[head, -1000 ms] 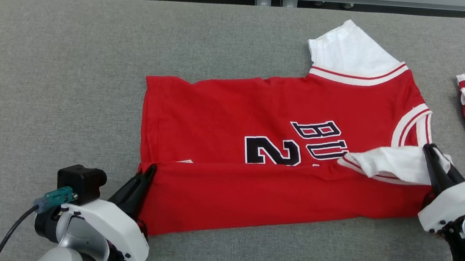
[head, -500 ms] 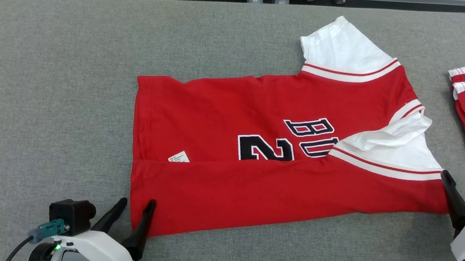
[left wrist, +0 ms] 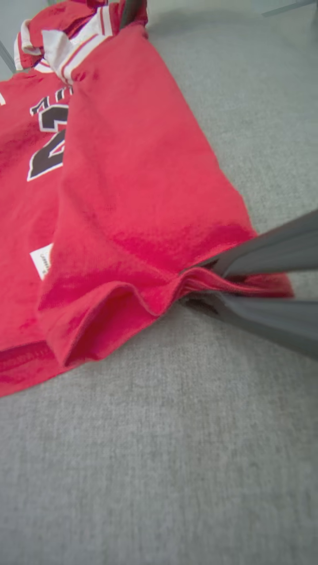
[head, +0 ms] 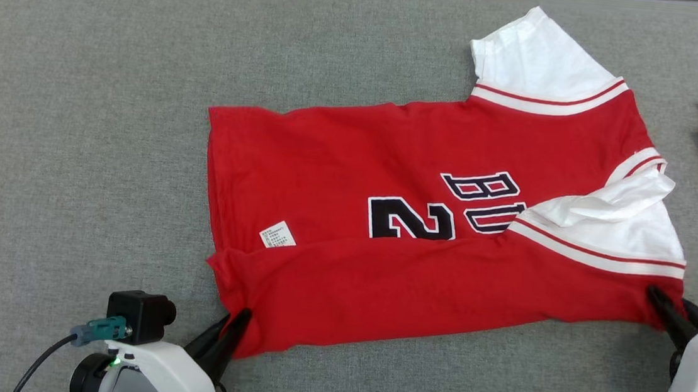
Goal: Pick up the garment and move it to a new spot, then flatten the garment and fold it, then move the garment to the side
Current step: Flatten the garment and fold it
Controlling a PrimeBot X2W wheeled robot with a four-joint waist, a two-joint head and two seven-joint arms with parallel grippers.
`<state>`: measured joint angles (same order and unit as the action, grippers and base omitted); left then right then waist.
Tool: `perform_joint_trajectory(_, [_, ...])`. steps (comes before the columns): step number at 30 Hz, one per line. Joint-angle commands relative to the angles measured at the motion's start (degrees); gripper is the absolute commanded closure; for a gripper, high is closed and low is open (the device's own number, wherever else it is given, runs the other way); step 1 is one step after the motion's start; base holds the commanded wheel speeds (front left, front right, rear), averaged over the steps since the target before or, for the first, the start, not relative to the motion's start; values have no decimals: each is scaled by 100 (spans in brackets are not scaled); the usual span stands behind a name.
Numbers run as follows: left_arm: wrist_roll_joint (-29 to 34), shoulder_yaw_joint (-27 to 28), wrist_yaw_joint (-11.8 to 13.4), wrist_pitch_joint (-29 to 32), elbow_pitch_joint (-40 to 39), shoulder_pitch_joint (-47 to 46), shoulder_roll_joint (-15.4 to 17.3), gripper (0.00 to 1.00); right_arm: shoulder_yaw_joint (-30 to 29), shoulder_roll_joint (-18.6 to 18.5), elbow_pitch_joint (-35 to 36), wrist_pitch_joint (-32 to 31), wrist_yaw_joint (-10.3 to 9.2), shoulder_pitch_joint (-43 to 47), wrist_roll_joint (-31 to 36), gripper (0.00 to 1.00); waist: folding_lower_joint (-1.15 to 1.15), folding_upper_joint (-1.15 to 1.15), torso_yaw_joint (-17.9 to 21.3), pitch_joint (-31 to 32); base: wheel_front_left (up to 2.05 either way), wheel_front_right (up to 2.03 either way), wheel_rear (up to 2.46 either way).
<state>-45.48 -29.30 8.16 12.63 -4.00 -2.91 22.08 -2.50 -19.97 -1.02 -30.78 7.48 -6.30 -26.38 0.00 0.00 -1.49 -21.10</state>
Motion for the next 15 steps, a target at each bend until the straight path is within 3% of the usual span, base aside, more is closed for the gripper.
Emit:
perform_joint_trajectory(1, [-133, -59, -44, 121, 47, 196, 27, 100, -26, -146, 42, -112, 2, 145, -129, 100, 0, 0, 21, 202, 0, 0, 0])
perform_joint_trajectory(10, [-476, 277, 78, 363, -902, 898, 640, 100, -219, -724, 663, -754, 1, 912, -674, 100, 0, 0, 49, 636, 0, 0, 0])
perform_joint_trajectory(13, [-667, 386, 102, 458, -1275, 1199, 833, 100, -343, -737, 837, -894, 0, 1107, -778, 100, 0, 0, 77, 576, 0, 0, 0])
perform_joint_trajectory(14, [-721, 430, 119, 464, -1345, 1262, 840, 100, -338, -714, 853, -930, 0, 1140, -767, 95, 0, 0, 80, 533, 0, 0, 0])
perform_joint_trajectory(15, [-749, 451, 141, 469, -1366, 1308, 856, 78, -283, -704, 871, -964, 0, 1165, -734, 66, 0, 0, 85, 496, 0, 0, 0])
